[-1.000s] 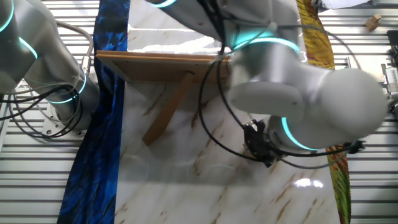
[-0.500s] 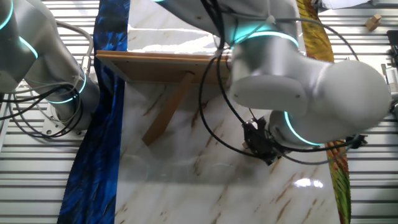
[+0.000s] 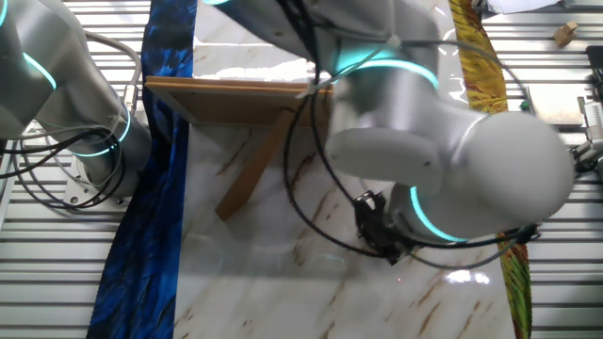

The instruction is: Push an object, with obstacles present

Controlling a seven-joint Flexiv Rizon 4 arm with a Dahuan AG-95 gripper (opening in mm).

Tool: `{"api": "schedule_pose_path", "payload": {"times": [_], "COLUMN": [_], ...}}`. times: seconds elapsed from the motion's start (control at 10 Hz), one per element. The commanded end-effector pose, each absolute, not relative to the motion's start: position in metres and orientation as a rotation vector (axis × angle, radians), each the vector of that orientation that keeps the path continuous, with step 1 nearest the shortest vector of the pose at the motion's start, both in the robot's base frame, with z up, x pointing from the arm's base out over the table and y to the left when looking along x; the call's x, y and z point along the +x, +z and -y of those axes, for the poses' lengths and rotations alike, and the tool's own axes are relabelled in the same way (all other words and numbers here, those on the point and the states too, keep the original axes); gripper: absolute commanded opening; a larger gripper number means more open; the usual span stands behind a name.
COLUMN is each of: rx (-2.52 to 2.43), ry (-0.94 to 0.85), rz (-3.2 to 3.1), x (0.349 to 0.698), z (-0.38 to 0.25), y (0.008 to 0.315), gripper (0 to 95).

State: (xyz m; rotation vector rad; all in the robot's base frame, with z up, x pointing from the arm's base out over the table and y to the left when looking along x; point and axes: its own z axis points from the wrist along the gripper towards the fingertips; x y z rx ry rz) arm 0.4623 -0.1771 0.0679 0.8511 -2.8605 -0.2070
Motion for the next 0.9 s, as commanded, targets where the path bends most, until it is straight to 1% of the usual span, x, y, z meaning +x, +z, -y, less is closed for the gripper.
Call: {"api": "schedule_pose_path", "payload": {"times": [0.1, 0.9], "rx": [0.854, 0.929], "ry": [-0.192, -0.178], "rz": [2.863, 2.841], "x": [0.4377, 0.4346], "z": [0.1892, 0.1908], "y": [0.0732, 0.0735], "gripper": [0.0, 0.0]}}
